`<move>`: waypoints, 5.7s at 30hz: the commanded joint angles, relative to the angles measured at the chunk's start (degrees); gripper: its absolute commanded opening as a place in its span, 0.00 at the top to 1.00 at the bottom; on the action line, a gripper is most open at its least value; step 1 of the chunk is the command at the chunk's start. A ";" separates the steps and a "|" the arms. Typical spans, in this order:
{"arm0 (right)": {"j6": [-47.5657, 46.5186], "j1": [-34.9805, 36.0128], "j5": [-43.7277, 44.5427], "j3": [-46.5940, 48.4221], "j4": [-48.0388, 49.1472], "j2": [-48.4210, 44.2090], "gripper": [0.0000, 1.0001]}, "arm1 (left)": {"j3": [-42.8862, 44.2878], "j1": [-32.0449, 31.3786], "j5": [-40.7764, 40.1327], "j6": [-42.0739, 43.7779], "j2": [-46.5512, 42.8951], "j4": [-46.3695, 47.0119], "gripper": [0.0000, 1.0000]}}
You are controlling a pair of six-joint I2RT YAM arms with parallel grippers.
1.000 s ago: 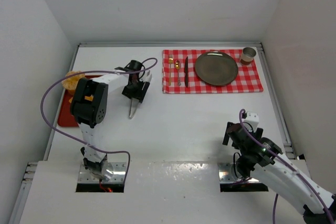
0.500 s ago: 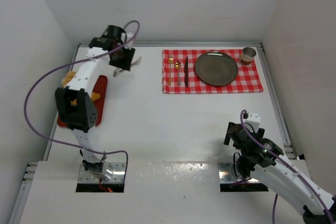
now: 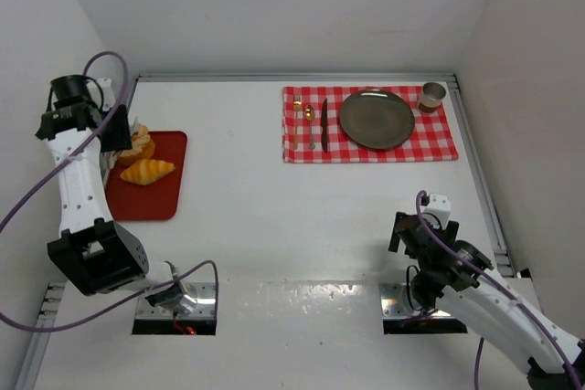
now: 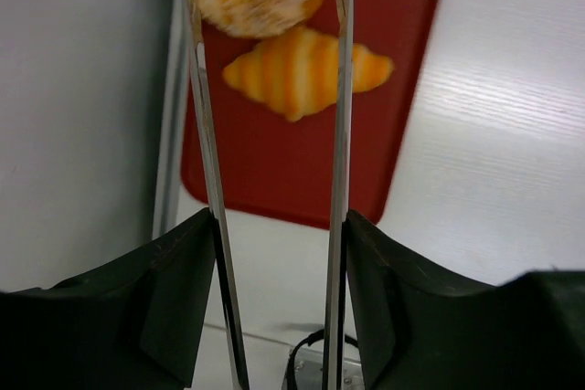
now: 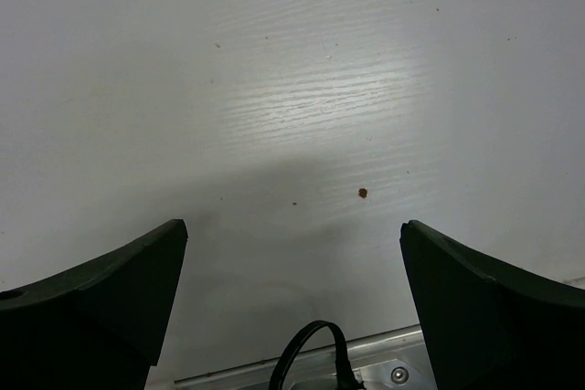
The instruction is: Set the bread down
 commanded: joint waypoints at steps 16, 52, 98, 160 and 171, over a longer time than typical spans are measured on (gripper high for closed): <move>-6.60 0.00 -3.04 3.63 7.77 9.47 0.01 | -1.51 16.78 13.47 2.46 9.24 8.07 0.40; -9.59 -0.17 -3.92 2.49 13.22 14.47 0.01 | 37.13 -29.57 14.61 -0.43 23.08 1.94 0.99; -6.51 -0.17 -4.88 1.43 4.87 12.45 0.01 | 47.27 -52.74 13.90 -16.87 49.25 32.78 0.44; -15.30 0.18 -19.65 10.13 14.01 20.80 0.01 | -3.88 24.44 27.18 67.25 11.00 -10.65 0.35; -14.86 0.18 -19.39 10.14 13.48 20.28 0.01 | -7.39 20.04 23.22 60.99 13.20 -1.68 0.38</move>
